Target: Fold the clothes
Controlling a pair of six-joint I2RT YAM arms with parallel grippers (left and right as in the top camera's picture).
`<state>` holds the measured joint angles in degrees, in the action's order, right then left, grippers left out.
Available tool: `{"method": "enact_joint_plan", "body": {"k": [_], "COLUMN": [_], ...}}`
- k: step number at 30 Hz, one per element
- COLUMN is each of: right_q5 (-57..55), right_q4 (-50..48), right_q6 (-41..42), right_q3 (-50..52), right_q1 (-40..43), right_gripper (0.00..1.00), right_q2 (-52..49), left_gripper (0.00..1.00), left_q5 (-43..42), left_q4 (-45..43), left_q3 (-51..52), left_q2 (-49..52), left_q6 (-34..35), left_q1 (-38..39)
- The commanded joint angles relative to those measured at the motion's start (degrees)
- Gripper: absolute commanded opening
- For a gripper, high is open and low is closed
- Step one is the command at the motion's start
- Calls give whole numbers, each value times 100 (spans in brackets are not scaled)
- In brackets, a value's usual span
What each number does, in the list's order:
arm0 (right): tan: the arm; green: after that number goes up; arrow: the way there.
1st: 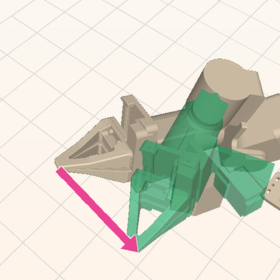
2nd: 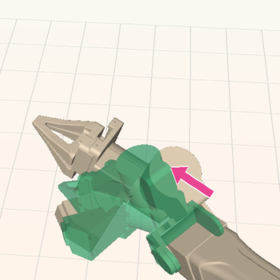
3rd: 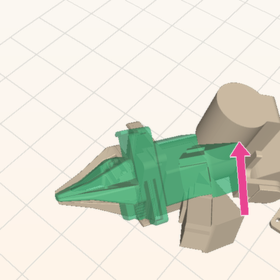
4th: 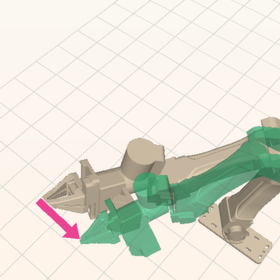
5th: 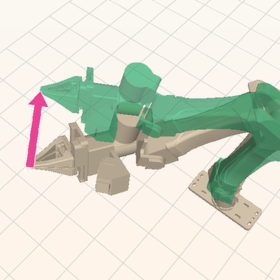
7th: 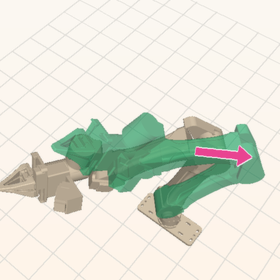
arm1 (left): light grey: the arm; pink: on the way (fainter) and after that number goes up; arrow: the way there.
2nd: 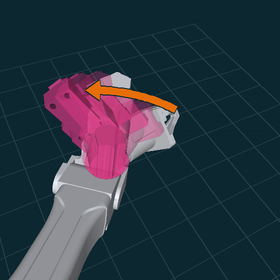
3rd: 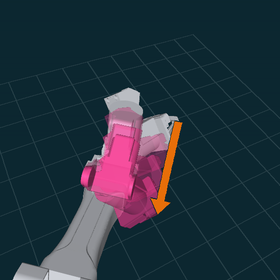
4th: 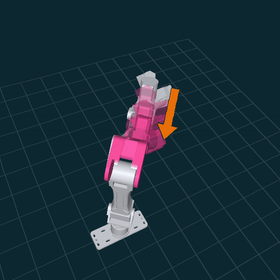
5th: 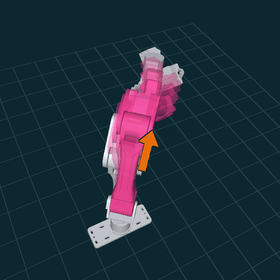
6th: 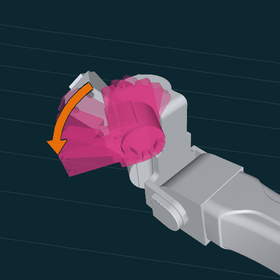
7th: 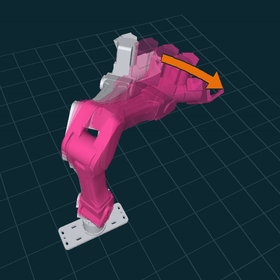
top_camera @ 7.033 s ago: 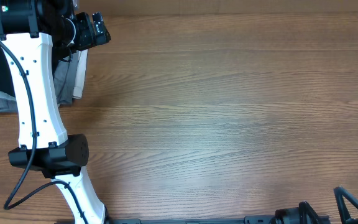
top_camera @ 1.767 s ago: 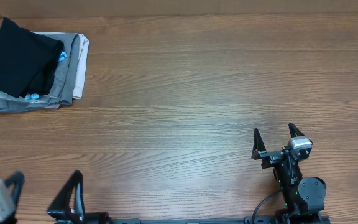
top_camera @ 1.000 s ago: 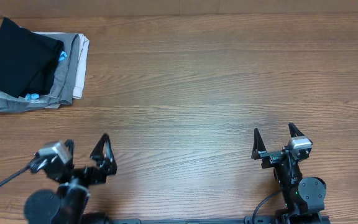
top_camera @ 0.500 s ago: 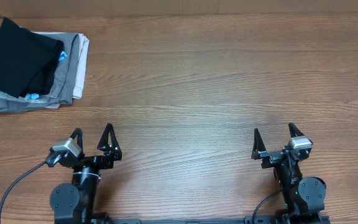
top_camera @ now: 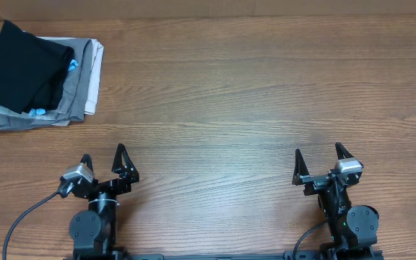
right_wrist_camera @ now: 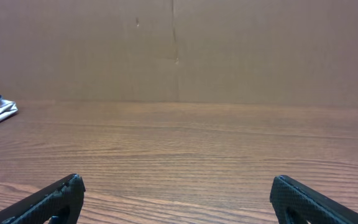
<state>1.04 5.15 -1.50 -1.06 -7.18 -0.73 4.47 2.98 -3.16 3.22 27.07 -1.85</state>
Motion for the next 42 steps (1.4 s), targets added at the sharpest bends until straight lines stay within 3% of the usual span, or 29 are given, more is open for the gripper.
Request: {"method": "enact_joint_plan", "body": {"k": [1, 15, 25, 42], "right_q5": [-52, -52, -52, -52], "right_q4": [-33, -31, -33, -33], "right_q6": [26, 26, 26, 26], "right_q3": [61, 61, 61, 61], "right_q1": [-20, -20, -20, -20], "right_gripper": [100, 100, 100, 100], "right_q2": [50, 50, 50, 50], "left_gripper": [100, 100, 100, 100], "left_q5": [328, 142, -111, -131], "left_q4": [-46, 81, 109, 107], "left_q3": [146, 289, 289, 289], "left_q2": [-162, -304, -304, -302], "left_q6": [11, -2098, -2457, -2411], "left_q1": [42, 387, 455, 487]}}
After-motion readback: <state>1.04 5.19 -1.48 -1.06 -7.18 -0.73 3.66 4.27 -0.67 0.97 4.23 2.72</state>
